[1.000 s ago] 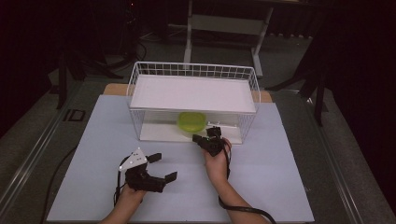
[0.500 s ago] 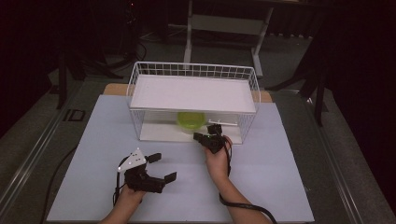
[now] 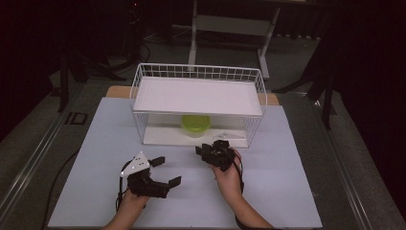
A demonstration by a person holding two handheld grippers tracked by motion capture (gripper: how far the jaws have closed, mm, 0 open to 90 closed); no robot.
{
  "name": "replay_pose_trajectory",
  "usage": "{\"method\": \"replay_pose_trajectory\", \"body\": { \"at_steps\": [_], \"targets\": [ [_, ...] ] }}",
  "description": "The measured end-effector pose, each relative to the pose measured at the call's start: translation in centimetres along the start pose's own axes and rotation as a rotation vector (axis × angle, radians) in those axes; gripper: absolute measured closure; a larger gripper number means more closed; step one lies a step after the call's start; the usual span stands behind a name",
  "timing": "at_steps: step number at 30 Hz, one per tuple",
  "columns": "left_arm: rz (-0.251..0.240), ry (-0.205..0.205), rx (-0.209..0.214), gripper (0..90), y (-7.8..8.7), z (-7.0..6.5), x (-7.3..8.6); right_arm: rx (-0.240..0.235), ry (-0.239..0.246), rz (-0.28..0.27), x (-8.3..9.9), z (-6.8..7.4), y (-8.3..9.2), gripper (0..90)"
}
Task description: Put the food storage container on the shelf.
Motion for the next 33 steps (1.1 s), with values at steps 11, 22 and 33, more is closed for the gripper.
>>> {"method": "replay_pose_trajectory", "body": {
  "at_steps": [11, 22, 33],
  "targets": [
    [-0.017, -0.073, 0.018, 1.6, 0.2, -1.1, -0.6, -0.085, 0.107, -0.073, -0.4, 2.4, 3.1, 19.7],
    [-0.013, -0.128, 0.056, 1.6, 1.8, -1.8, -1.0, -0.091, 0.113, -0.103, -0.1, 2.2, 6.5, 17.9],
    [0.003, -0.135, 0.021, 1.6, 4.4, 0.0, -1.2, -0.078, 0.138, -0.104, 1.1, 0.9, 9.5, 17.9]
  ]
}}
Point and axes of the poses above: each handheld gripper's, and its own axes: y roughly backward along the jaws, x roughly out of its underside, z roughly to its left, the point moved 10 cm from there along -y, roughly forward along the jaws, and after that the axes turned 10 degrees about -z, right-handed, at the moved point
